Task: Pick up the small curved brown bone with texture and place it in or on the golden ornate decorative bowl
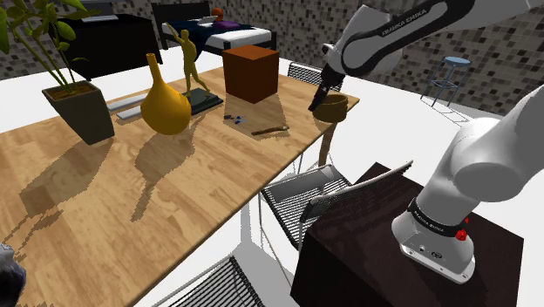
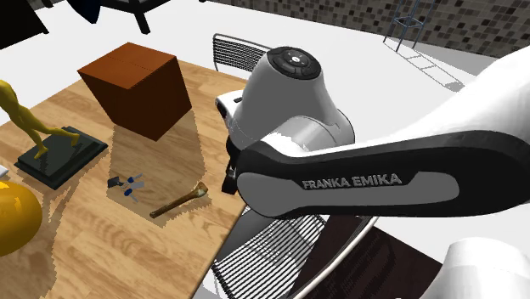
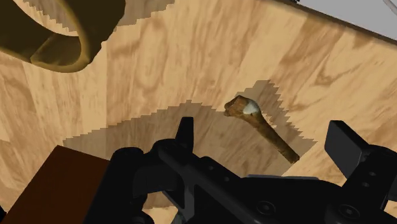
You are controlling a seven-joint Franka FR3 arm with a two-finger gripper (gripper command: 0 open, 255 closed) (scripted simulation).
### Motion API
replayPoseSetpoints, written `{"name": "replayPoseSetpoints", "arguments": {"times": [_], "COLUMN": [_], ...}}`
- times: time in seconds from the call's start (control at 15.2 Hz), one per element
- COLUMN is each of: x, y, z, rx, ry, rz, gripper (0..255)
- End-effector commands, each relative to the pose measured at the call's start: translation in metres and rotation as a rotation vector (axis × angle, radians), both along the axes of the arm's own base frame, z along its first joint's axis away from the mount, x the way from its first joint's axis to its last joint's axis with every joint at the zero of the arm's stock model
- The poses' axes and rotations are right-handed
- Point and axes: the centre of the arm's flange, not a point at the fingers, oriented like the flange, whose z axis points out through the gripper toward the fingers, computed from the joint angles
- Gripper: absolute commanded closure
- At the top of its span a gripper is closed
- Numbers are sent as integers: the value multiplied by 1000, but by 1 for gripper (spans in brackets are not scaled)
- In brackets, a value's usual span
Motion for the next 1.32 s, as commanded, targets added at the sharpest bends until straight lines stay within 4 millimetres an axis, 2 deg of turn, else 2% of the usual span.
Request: {"name": "replayPoseSetpoints", "arguments": {"times": [0.0, 0.46, 0.92, 1.25], "x": [21, 85, 104, 105], "y": [0, 5, 10, 10], "z": [-12, -63, -95, -97], "rx": [-9, -23, -23, -23], "ry": [-40, -161, -161, -161], "rz": [50, 212, 212, 212], "gripper": [0, 0, 0, 0]}}
